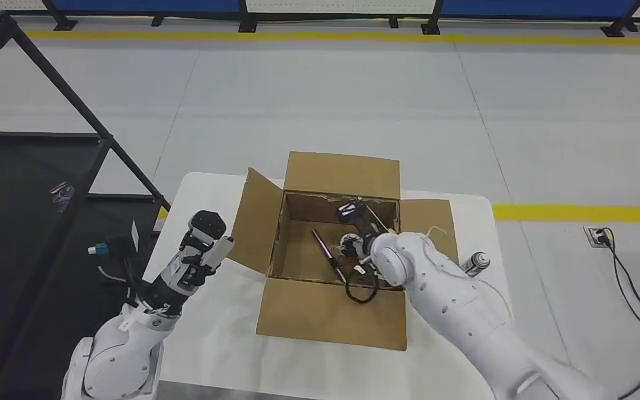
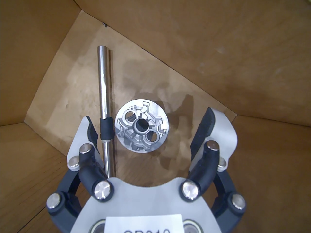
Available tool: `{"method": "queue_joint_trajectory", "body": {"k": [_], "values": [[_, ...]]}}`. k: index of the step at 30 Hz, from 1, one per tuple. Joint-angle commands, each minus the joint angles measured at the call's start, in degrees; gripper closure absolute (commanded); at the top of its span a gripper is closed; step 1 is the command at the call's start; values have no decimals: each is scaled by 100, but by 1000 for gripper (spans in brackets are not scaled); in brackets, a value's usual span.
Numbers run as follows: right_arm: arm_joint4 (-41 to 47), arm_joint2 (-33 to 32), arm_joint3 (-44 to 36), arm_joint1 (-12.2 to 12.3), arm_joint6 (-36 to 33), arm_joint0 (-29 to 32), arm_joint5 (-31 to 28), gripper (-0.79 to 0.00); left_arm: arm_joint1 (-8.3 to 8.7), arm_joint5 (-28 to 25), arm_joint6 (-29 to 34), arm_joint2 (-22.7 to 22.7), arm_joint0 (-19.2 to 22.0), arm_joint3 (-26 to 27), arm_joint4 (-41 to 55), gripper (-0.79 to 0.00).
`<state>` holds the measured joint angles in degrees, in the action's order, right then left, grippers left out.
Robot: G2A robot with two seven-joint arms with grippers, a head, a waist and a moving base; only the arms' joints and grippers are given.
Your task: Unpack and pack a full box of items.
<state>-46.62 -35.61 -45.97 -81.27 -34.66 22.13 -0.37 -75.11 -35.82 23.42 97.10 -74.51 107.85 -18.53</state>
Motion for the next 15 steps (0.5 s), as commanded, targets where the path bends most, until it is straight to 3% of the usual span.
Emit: {"method": "queue_joint_trajectory", "body": {"k": [1,9,15], "values": [[8,34,170,-69,1,-58,-43,-3,0,0,0,0,0,0,0,-785],[2,47,429,-221,-32,-158,-218,0,0,0,0,0,0,0,0,-785],[-4,-177,93,-169,-58,-132,-384,0,0,0,0,0,0,0,0,-785]]}}
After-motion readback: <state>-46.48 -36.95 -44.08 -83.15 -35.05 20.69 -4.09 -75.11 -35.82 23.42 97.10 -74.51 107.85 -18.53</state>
